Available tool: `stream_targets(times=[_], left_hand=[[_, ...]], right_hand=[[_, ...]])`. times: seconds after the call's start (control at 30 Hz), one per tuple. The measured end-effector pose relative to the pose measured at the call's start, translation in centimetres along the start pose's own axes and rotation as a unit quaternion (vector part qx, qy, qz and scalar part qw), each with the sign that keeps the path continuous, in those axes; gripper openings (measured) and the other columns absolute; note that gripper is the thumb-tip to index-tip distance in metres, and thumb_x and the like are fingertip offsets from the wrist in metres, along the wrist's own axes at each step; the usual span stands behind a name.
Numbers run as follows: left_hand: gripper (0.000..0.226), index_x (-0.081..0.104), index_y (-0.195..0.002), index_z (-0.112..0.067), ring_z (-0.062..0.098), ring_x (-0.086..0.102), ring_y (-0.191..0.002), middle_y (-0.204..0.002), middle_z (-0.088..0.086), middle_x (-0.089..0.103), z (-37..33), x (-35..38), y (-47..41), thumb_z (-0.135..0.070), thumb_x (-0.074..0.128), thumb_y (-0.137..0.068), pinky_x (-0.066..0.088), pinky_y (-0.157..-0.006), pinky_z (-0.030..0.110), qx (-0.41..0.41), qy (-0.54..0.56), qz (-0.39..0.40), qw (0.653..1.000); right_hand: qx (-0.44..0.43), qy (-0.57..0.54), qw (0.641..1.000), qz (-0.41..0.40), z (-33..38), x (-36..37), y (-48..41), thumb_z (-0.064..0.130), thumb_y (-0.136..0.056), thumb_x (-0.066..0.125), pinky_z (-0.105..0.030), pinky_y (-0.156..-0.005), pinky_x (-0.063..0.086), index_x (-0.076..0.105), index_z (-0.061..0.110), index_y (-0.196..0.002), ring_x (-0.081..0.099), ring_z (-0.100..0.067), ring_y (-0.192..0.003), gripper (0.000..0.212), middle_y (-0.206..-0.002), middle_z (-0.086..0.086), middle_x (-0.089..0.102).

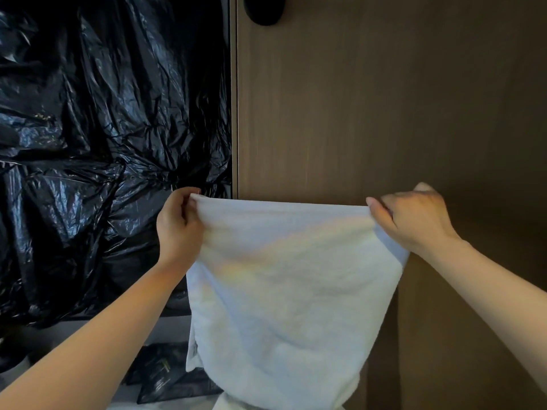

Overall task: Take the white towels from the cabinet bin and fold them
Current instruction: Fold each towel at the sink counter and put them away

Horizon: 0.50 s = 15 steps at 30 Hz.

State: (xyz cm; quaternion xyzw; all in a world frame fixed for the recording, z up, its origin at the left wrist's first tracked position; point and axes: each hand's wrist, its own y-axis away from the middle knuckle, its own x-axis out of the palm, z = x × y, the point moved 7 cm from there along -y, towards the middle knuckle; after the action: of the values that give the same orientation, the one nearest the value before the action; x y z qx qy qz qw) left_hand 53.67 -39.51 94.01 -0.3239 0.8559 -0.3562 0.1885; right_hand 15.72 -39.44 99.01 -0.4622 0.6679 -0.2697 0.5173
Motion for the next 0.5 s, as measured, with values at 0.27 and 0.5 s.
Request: stream_targets(times=[0.27,0.5], left_hand=[[0.022,0.061,-0.114,-0.017,-0.016,0.053,-0.077,-0.09,-0.02,0.058,0.7,0.6,1.1,-0.01,0.048,-0.097,0.037,-0.065,-0.001,-0.018,0.025,0.01,0.999],[0.017,0.065,-0.11,-0.011,-0.006,0.06,-0.078,-0.09,-0.011,0.065,2.4,0.9,1.7,-0.014,0.058,-0.094,0.041,-0.064,0.0,-0.079,0.069,-0.011,0.994]], right_hand=[[0.043,-0.003,0.998,0.039,0.1,2.5,2.5,0.049,-0.096,0.021,-0.038,-0.075,0.045,0.048,0.018,-0.054,0.044,-0.018,-0.043,0.059,-0.049,0.004,0.043],[0.112,-0.086,0.989,0.053,0.4,3.8,4.2,0.05,-0.094,0.029,-0.024,-0.057,0.035,0.042,0.017,-0.048,0.037,-0.013,-0.041,0.059,-0.049,0.004,0.039]])
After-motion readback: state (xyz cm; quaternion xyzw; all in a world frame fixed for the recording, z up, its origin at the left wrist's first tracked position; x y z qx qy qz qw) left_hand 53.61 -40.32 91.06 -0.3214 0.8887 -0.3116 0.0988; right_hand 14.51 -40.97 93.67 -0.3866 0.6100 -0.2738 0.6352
